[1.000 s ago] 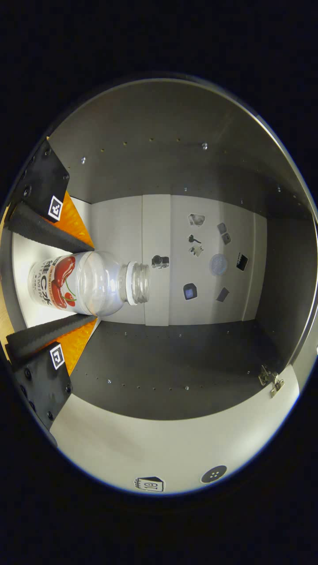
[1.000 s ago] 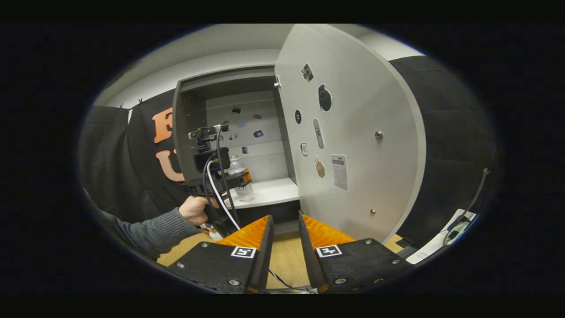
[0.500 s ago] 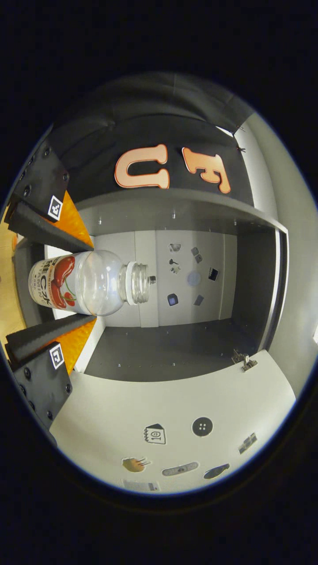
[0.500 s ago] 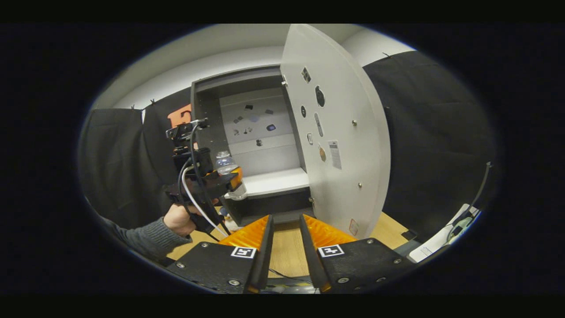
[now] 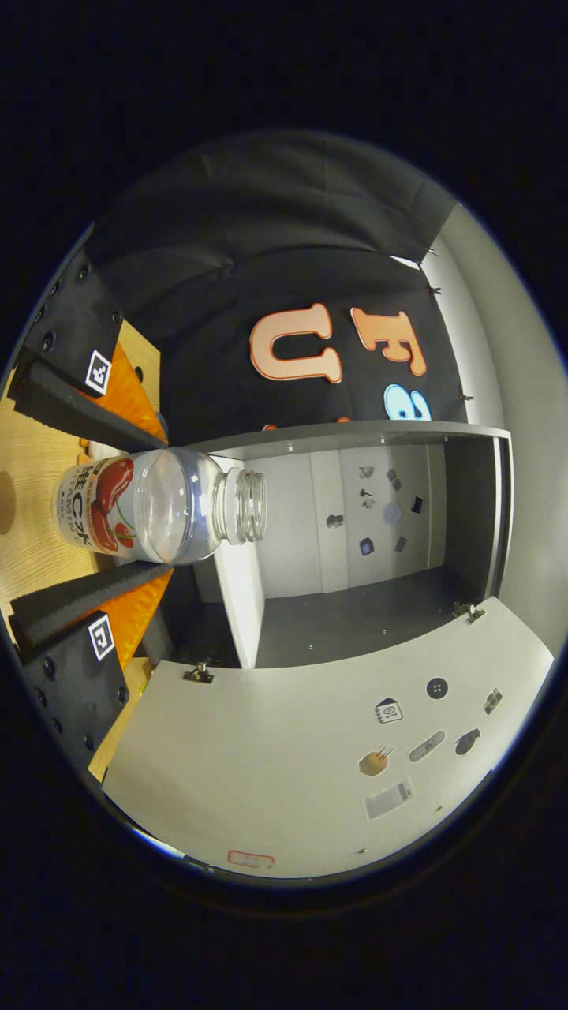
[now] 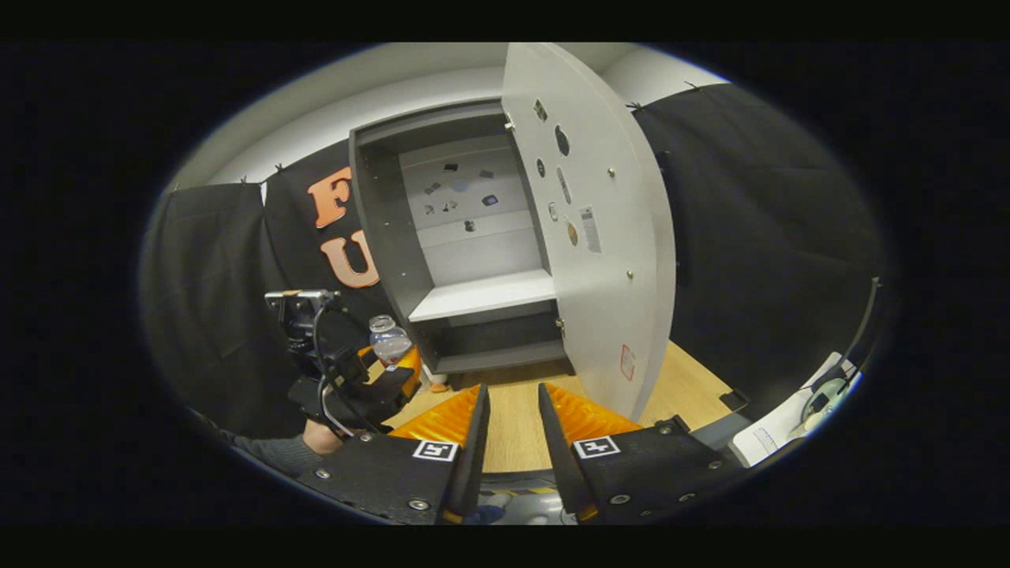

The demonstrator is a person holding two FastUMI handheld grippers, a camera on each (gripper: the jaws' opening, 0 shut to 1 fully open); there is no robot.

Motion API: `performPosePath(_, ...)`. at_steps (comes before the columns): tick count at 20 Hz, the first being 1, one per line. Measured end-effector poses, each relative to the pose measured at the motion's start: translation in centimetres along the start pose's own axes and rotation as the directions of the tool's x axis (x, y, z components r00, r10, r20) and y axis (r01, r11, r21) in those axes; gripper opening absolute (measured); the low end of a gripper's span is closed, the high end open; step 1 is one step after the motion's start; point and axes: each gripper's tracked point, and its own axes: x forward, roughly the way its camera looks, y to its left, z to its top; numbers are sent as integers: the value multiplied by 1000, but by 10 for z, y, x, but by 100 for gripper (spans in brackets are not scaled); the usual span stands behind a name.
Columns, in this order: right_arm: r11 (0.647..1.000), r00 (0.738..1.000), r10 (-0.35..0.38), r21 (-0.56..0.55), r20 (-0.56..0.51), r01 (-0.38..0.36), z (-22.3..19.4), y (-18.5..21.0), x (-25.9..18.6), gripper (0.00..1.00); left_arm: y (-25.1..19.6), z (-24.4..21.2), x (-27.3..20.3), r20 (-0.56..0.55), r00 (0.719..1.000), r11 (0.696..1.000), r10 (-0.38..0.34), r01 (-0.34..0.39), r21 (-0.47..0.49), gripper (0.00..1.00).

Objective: Open the cabinet door with the right hand, grasp the bottle in the cabinet with the left hand and place it on the coaster, then close the cabinet door with the right hand.

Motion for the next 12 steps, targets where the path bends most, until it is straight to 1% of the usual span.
performPosePath(3,1000,999,-1,-15,-50,0,-19,1,2,39,11,-46,-9,-59,998,999,16,-19,-49,86)
performPosePath(5,1000,996,6,-13,-91,-8,-33,5,7,39,20,-72,-9,-81,996,998,39,-43,-51,86)
performPosePath(8,999,991,10,-37,-136,-15,-47,10,15,39,24,-108,-11,-117,992,997,43,-50,-57,87)
performPosePath(12,998,983,22,-53,-181,-33,-63,19,28,39,21,-144,-12,-161,986,997,39,-50,-64,86)
